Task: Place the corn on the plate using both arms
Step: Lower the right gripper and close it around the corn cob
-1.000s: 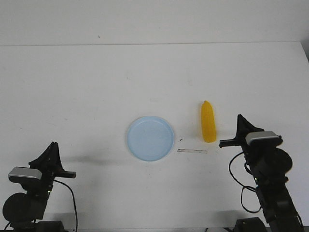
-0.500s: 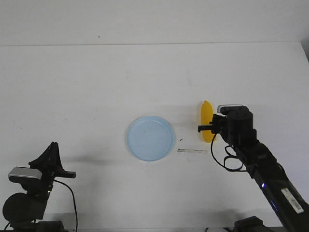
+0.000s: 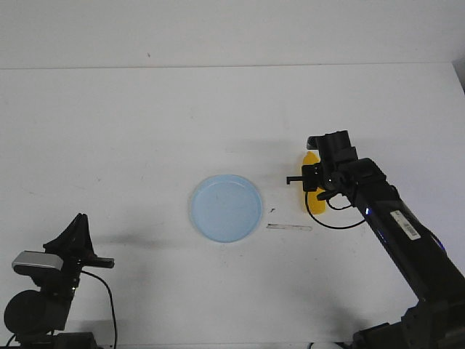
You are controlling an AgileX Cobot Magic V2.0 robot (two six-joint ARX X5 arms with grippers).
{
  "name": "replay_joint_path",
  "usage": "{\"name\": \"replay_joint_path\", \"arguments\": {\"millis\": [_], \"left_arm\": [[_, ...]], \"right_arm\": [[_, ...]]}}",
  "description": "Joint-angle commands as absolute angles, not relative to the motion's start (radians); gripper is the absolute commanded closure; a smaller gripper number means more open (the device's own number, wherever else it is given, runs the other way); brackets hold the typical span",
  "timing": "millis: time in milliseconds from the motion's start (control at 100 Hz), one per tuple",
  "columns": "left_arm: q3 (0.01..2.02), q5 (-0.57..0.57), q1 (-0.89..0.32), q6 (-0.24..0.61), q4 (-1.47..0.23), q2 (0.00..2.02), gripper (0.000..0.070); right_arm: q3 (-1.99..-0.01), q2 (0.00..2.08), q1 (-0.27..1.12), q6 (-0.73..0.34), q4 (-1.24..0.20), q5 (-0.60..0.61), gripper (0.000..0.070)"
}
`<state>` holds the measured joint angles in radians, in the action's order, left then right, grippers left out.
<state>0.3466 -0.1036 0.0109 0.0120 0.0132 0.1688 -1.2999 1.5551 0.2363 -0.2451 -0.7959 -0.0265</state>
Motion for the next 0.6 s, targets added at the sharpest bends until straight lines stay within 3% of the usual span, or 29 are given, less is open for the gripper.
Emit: {"name": "replay_joint_path", "arguments": {"millis": [0, 50, 200, 330, 590], "left_arm": [[0.354, -0.104, 0.013, 0.0, 0.026, 0.168, 0.0699], [0.354, -0.104, 0.013, 0.0, 0.026, 0.168, 0.0699], [0.354, -0.104, 0.013, 0.0, 0.026, 0.168, 0.0699], [0.354, -0.104, 0.013, 0.0, 0.026, 0.168, 0.0699], [0.354, -0.104, 0.013, 0.0, 0.026, 0.168, 0.0699]], "right_arm": [[-1.324, 1.579, 0.242, -0.265, -0.794, -0.027, 0.0289], [-1.324, 1.587, 0.242, -0.265, -0.794, -0.027, 0.0255], [-1.324, 1.594, 0.241, -0.266, -0.813, -0.027, 0.0241], [-1.324, 1.614, 0.241, -0.266, -0.822, -0.027, 0.0128], [-1.324, 1.689, 0.241, -0.265, -0.798, -0.027, 0.0128]]}}
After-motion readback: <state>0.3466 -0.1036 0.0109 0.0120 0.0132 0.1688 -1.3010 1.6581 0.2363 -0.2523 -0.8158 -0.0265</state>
